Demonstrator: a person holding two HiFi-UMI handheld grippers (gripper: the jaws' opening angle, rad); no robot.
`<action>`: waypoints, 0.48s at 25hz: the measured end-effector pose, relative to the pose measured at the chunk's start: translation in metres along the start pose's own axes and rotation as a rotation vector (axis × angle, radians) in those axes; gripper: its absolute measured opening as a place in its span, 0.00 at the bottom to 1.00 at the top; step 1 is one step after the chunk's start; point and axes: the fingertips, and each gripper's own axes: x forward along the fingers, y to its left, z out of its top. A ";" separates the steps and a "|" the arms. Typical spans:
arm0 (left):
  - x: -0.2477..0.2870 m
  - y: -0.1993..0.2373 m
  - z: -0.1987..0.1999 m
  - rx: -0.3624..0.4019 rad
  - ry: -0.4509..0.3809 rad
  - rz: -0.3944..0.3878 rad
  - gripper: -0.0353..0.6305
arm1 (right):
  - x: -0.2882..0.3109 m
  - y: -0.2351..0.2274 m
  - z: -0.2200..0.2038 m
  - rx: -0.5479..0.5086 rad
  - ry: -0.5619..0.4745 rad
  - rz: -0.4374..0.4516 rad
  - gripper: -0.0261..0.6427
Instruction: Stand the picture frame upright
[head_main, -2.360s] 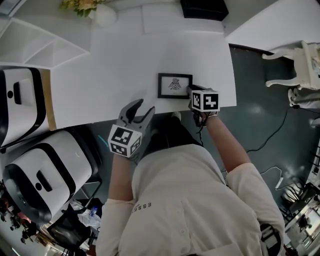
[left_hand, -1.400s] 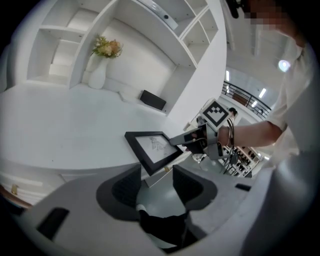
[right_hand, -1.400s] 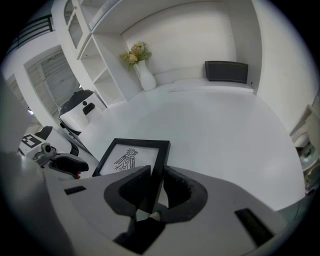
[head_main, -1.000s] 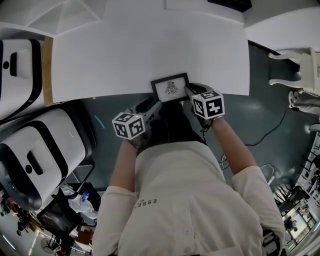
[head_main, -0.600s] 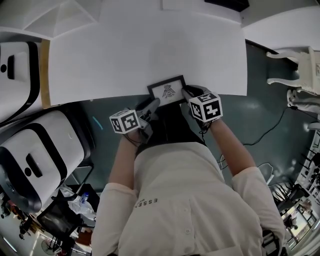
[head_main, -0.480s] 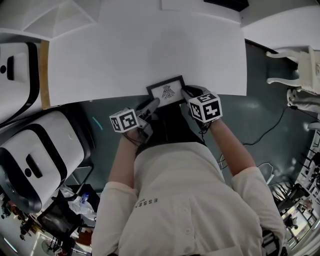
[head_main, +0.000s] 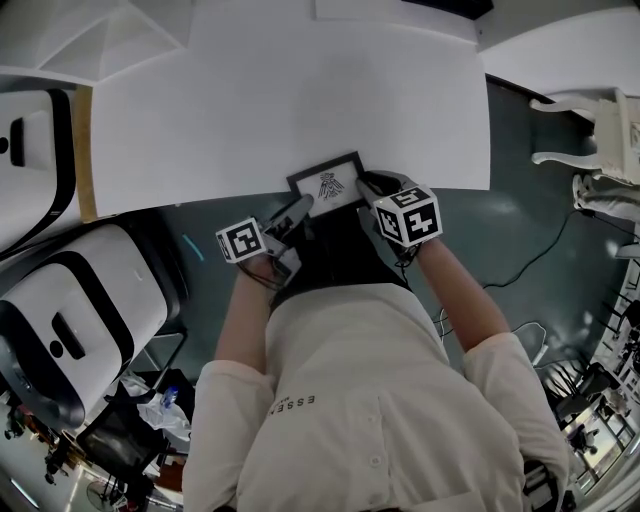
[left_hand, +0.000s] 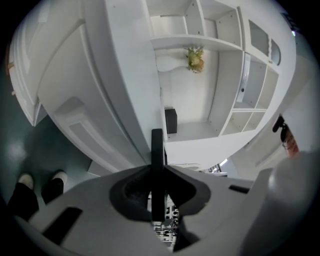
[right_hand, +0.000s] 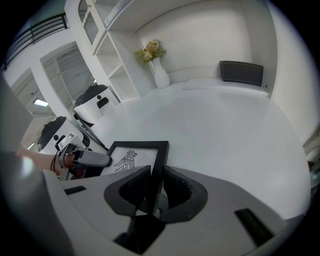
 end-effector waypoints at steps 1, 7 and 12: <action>0.000 0.000 -0.002 -0.022 0.000 -0.009 0.16 | 0.000 0.000 0.000 0.003 -0.002 0.004 0.17; 0.003 -0.018 -0.003 -0.087 -0.012 -0.019 0.16 | -0.001 -0.001 0.001 0.050 -0.026 0.030 0.17; 0.002 -0.027 -0.004 -0.025 0.014 -0.015 0.15 | -0.010 -0.002 0.006 0.100 -0.068 0.084 0.19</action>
